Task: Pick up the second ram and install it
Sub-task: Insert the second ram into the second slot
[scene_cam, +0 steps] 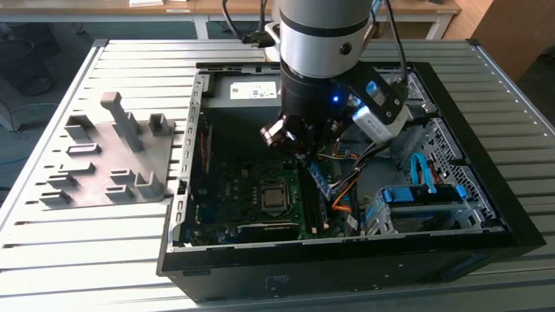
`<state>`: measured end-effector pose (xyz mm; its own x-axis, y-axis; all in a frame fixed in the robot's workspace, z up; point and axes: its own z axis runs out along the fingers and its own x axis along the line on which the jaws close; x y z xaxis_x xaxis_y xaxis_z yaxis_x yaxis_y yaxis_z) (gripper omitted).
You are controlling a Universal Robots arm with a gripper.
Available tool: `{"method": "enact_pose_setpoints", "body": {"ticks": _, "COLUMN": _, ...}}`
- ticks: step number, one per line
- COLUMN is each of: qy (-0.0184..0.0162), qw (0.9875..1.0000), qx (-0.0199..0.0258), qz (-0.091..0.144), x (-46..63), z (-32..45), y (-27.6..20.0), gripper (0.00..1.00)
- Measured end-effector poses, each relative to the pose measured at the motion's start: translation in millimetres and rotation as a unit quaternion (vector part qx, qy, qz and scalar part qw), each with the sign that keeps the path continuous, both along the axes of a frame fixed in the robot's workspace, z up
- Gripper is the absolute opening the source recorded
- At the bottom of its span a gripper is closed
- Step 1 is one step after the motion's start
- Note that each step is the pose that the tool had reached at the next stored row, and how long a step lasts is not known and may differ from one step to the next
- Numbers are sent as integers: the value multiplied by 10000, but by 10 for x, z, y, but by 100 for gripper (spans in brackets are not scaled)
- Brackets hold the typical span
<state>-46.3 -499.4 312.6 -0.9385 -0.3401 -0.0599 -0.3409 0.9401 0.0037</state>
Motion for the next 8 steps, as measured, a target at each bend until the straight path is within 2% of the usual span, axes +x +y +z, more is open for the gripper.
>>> {"method": "enact_pose_setpoints", "body": {"ticks": 8, "qy": 0, "qw": 9992, "qx": 0, "qz": -397, "x": 0, "z": -7, "y": 0, "gripper": 14}}
